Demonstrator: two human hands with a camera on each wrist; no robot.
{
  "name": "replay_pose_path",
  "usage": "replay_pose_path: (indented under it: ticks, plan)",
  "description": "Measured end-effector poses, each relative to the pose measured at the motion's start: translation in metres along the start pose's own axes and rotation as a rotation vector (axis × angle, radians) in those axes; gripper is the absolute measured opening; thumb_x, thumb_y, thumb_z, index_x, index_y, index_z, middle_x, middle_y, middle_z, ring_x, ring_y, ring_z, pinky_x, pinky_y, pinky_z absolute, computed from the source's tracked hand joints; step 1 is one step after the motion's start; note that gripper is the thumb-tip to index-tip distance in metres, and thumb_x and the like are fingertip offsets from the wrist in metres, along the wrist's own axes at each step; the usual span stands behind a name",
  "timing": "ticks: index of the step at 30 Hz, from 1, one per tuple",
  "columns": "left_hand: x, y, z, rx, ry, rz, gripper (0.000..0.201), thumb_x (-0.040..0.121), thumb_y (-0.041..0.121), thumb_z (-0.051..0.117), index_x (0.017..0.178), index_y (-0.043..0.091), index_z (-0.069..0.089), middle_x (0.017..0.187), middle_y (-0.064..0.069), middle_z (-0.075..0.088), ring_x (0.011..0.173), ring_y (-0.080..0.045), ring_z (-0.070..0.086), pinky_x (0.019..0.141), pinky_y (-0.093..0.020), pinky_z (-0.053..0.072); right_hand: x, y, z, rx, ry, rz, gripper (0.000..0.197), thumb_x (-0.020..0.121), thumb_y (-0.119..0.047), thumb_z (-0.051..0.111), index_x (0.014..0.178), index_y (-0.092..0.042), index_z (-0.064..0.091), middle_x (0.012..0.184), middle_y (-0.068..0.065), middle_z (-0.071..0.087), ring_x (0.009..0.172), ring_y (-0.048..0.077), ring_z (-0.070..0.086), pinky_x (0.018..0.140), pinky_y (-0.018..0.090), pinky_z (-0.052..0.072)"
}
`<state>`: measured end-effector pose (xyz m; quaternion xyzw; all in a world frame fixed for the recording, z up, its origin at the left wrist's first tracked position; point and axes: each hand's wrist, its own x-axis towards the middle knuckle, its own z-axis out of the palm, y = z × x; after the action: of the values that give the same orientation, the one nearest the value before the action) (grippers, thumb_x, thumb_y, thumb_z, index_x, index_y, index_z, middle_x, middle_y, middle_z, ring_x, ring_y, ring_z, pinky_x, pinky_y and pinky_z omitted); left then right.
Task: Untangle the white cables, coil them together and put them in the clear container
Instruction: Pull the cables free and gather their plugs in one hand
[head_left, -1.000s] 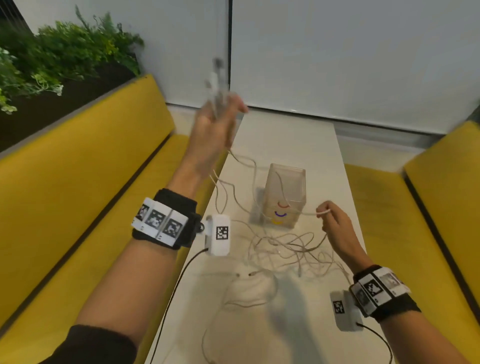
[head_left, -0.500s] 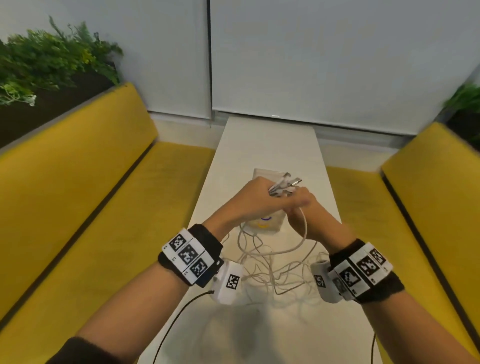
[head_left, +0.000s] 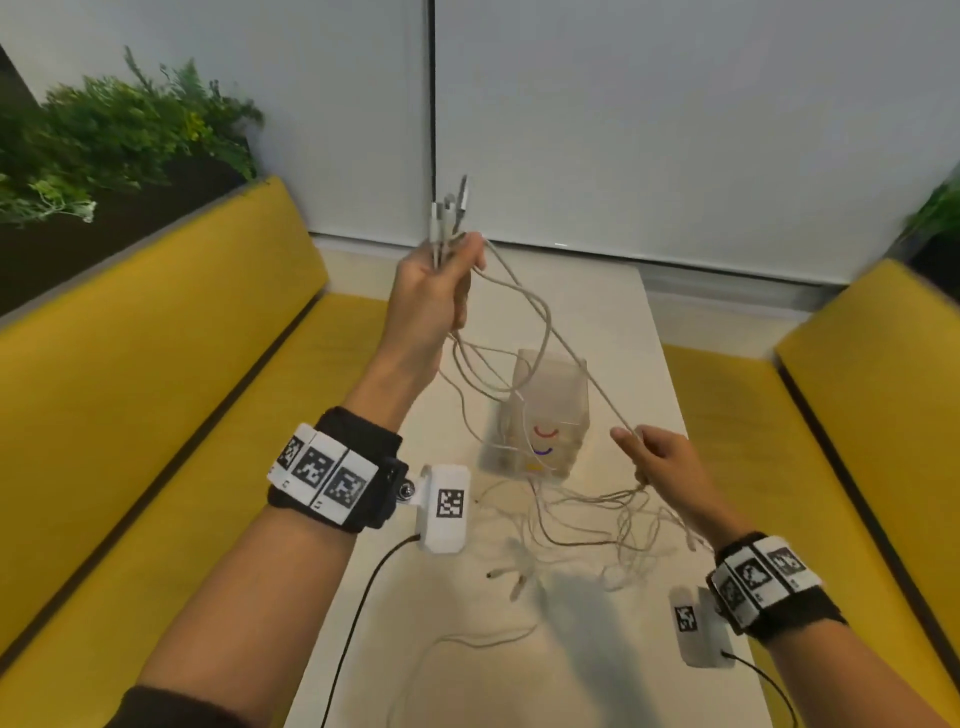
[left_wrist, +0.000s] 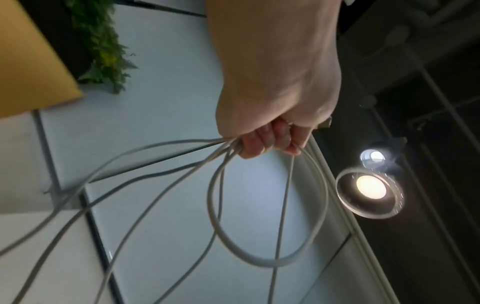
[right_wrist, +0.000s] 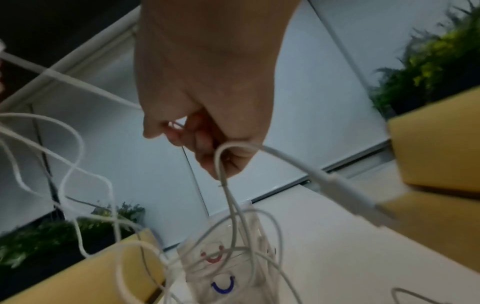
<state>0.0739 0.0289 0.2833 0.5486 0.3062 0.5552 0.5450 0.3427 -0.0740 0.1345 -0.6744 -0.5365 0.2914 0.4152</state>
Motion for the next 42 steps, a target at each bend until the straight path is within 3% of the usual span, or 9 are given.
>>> replay_pose_path:
  ticks: [3,7,14,16,21,27,34,39,42]
  plan:
    - [0.001,-0.004,0.005,0.008,0.027,0.047,0.026,0.104,0.029,0.051,0.082,0.016,0.055,0.055,0.007,0.032,0.048,-0.008,0.025,0.046,-0.024,0.023,0.003,0.009,0.0,-0.05,-0.024,-0.004,0.071,0.085,-0.067,0.057,0.066,-0.002,0.036,0.061,0.003,0.036,0.057,0.015,0.038,0.06,0.033,0.032]
    - [0.008,0.003,0.001,-0.219,0.122,0.081,0.028,0.107,0.03,0.044,0.084,0.016,0.051,0.055,0.01,0.032,0.048,-0.007,0.022,0.043,-0.021,0.022,0.003,0.023,0.0,-0.187,-0.134,0.112,0.085,0.083,-0.076,0.047,0.075,0.008,0.058,0.067,0.011,0.068,0.056,0.004,0.06,0.066,0.033,0.046]
    - [0.018,0.011,-0.014,-0.246,0.187,0.16,0.03,0.108,0.033,0.04,0.085,0.018,0.053,0.055,0.008,0.029,0.048,-0.008,0.02,0.043,-0.021,0.021,0.001,0.061,-0.003,-0.203,-0.175,0.071,0.086,0.067,-0.093,0.034,0.077,-0.014,0.065,0.078,-0.001,0.071,0.081,0.018,0.065,0.076,0.034,0.049]
    - [0.02,0.01,-0.017,-0.311,0.243,0.162,0.031,0.108,0.033,0.04,0.084,0.018,0.051,0.057,0.005,0.026,0.048,-0.009,0.018,0.042,-0.021,0.021,0.004,0.064,-0.006,-0.131,-0.179,0.085,0.079,0.073,-0.086,0.041,0.084,-0.01,0.061,0.086,0.0,0.071,0.089,0.016,0.066,0.082,0.038,0.051]
    - [0.021,0.011,-0.02,-0.309,0.258,0.162,0.031,0.108,0.033,0.041,0.084,0.018,0.051,0.057,0.005,0.025,0.049,-0.01,0.016,0.041,-0.022,0.02,0.007,0.068,-0.01,-0.196,-0.277,0.094,0.021,0.103,-0.03,0.044,0.087,-0.023,0.056,0.102,0.002,0.065,0.106,0.022,0.061,0.095,0.047,0.049]
    - [0.014,-0.003,-0.003,0.023,0.116,0.185,0.024,0.106,0.03,0.046,0.087,0.02,0.056,0.056,0.012,0.036,0.05,-0.008,0.025,0.045,-0.021,0.025,0.019,0.034,-0.006,-0.421,-0.259,-0.101,0.024,0.099,-0.03,0.054,0.087,-0.038,0.073,0.095,-0.006,0.066,0.091,0.008,0.062,0.08,0.027,0.046]
    - [0.011,-0.039,-0.002,0.281,0.113,0.133,0.017,0.104,0.025,0.052,0.095,0.014,0.06,0.056,0.025,0.054,0.058,0.009,0.049,0.061,-0.011,0.037,0.02,-0.039,-0.025,0.274,0.092,-0.164,0.035,0.105,-0.021,0.039,0.092,0.0,0.064,0.084,0.013,0.065,0.075,0.019,0.065,0.072,0.029,0.057]
    - [0.019,-0.045,-0.014,0.257,0.257,0.15,0.015,0.103,0.027,0.055,0.099,0.014,0.063,0.059,0.018,0.051,0.056,0.006,0.048,0.057,-0.013,0.036,0.03,-0.009,-0.024,-0.373,0.0,-0.12,0.032,0.104,-0.027,0.041,0.075,-0.023,0.055,0.071,-0.003,0.06,0.066,0.022,0.058,0.061,0.038,0.042]
    - [0.018,-0.043,-0.019,0.266,0.268,0.17,0.017,0.103,0.028,0.055,0.098,0.015,0.063,0.056,0.02,0.051,0.052,0.005,0.046,0.054,-0.011,0.035,0.032,0.024,-0.023,-0.599,-0.024,-0.127,0.021,0.103,-0.024,0.044,0.088,-0.028,0.06,0.088,-0.001,0.067,0.079,0.019,0.053,0.063,0.034,0.036]
